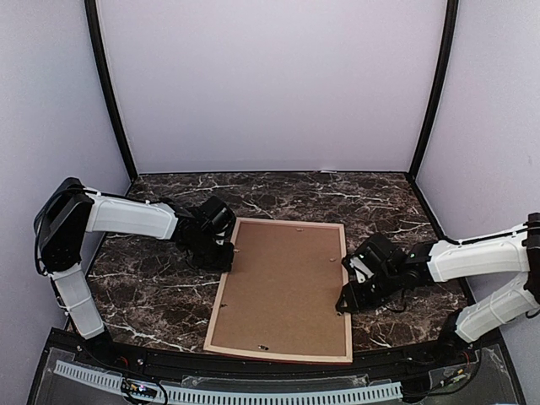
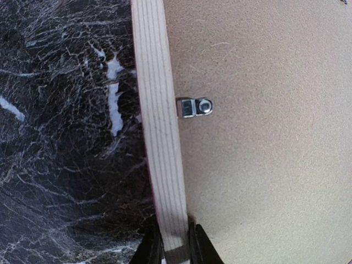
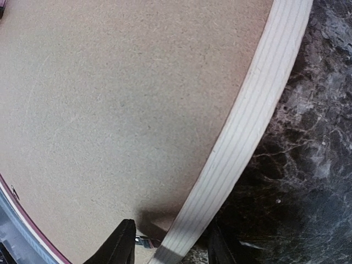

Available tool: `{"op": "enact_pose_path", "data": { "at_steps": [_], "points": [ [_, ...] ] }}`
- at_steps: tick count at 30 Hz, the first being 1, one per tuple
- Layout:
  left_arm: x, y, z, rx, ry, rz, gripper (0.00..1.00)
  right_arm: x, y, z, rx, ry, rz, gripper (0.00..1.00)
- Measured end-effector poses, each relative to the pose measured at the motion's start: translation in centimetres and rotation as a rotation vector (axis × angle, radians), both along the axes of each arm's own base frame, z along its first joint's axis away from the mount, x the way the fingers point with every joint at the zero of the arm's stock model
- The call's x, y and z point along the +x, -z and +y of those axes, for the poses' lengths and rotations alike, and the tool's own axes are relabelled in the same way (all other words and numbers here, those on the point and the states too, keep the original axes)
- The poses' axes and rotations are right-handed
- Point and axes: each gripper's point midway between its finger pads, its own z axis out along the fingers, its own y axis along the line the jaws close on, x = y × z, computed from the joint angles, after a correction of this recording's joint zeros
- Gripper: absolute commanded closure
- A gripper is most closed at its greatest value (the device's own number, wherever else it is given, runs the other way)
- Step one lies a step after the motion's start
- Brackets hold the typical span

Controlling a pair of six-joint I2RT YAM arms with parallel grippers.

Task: Put the photo into the frame
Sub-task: Press the fastener onto the backboard.

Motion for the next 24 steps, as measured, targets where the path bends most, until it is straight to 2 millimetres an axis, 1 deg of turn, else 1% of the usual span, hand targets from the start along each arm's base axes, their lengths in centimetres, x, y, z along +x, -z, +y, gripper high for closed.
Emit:
{"op": "enact_pose_path", "data": {
  "at_steps": [4, 19, 24],
  "points": [
    [0.00, 0.00, 0.00, 0.000, 0.000, 0.000, 0.82, 0.15, 0.06, 0.22, 0.008, 0.009, 0.001, 0.59],
    [0.00, -0.01, 0.01, 0.000, 0.000, 0.000, 0.82, -0.04, 0.20, -0.01, -0.019, -0.044, -0.006, 0.62],
    [0.00, -0.01, 0.01, 0.001, 0.000, 0.000, 0.82, -0.05, 0.27, 0.02, -0.034, -0.062, -0.001, 0.65]
  ]
}}
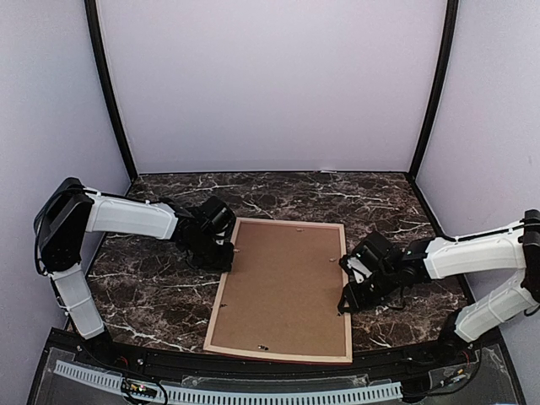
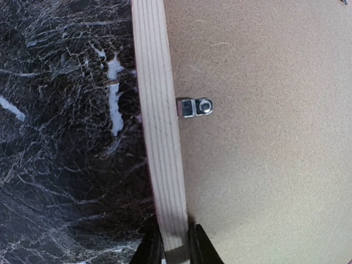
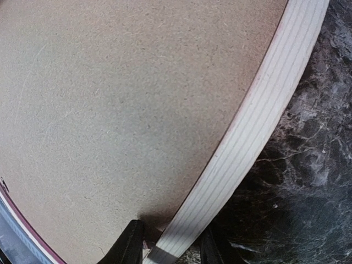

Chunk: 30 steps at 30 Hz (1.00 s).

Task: Put the photo into the frame
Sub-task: Press the fastener onto the backboard.

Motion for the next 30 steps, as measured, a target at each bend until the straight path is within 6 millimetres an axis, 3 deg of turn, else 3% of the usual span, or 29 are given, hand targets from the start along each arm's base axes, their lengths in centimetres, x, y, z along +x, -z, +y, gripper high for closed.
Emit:
{"op": "enact_pose_path", "data": {
  "at_steps": [13, 23, 30],
  "points": [
    [0.0, 0.0, 0.1, 0.004, -0.001, -0.001, 0.82, -0.2, 0.0, 0.1, 0.001, -0.022, 0.010, 0.69],
    [0.1, 0.0, 0.2, 0.006, -0.003, -0.002, 0.82, -0.2, -0.4, -0.1, 0.009, -0.017, 0.011, 0.40],
    [0.1, 0.0, 0.2, 0.006, -0.004, -0.002, 0.82, 2.5, -1.0, -2.7, -0.023, 0.126, -0.030, 0.30]
  ]
}}
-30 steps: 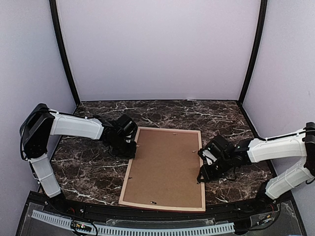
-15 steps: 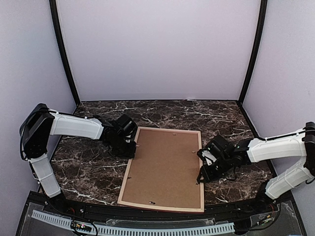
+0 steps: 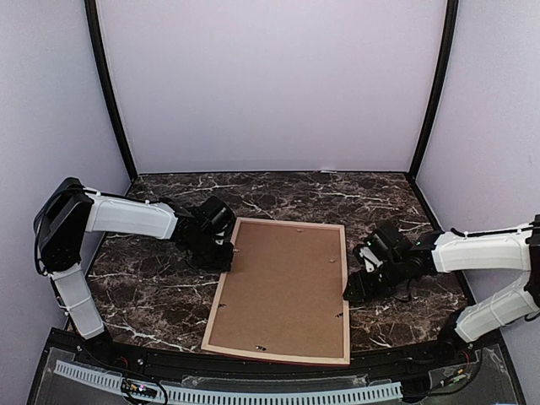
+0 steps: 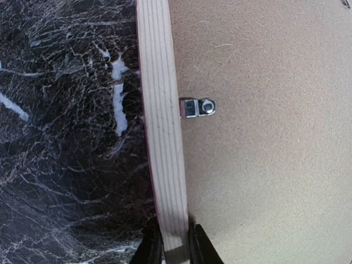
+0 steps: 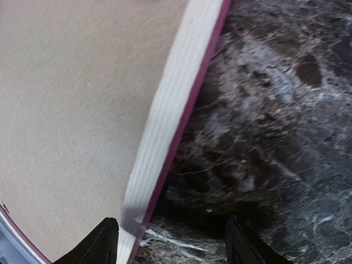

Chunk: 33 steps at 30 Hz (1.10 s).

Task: Put the photo into the frame
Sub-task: Press the fastener onto the backboard.

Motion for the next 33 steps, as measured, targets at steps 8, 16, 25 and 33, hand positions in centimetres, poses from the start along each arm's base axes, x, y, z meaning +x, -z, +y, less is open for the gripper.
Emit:
{"op": "enact_pose_path", "data": {
  "at_steps": [8, 16, 25, 33],
  "points": [
    [0.0, 0.0, 0.0, 0.000, 0.000, 0.000, 0.82, 4.8, -1.1, -0.9, -0.021, 0.078, -0.074, 0.27],
    [0.0, 0.0, 0.0, -0.001, 0.001, -0.001, 0.82, 9.9, -1.9, 0.3, -0.027, 0.077, -0.129, 0.26],
    [0.0, 0.0, 0.0, -0.001, 0.001, 0.000, 0.82, 14.1, -1.7, 1.4, -0.030, 0.094, -0.163, 0.26],
    [0.0, 0.0, 0.0, -0.001, 0.005, 0.000, 0.82, 14.4, -0.2, 1.7, -0.052, 0.082, -0.137, 0.28]
  ]
}}
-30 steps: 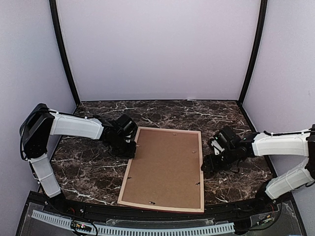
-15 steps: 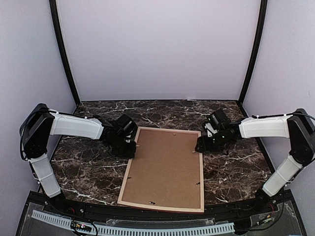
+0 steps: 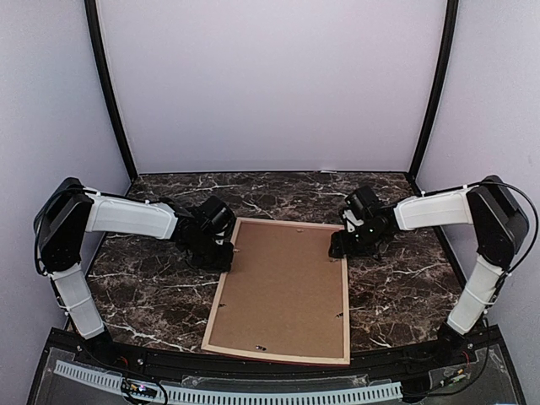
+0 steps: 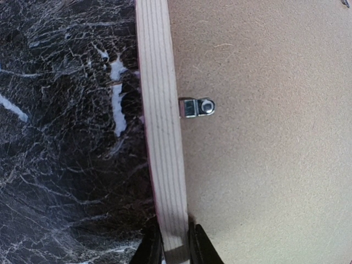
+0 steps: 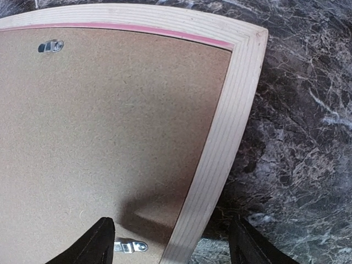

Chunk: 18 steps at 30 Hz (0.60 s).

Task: Put the photo into the frame
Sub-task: Press the fastener onto the backboard.

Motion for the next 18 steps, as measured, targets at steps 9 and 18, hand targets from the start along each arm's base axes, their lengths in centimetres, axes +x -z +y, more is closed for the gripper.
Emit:
{"op": "enact_pose_path", "data": {
  "at_steps": [9, 18],
  "points": [
    [0.01, 0.00, 0.00, -0.001, 0.000, 0.000, 0.82, -0.19, 0.39, 0.01, -0.015, -0.026, 0.004, 0.32],
    [0.02, 0.00, -0.04, -0.002, 0.001, 0.000, 0.82, -0.42, 0.63, 0.14, -0.034, -0.071, 0.000, 0.35]
  ]
}}
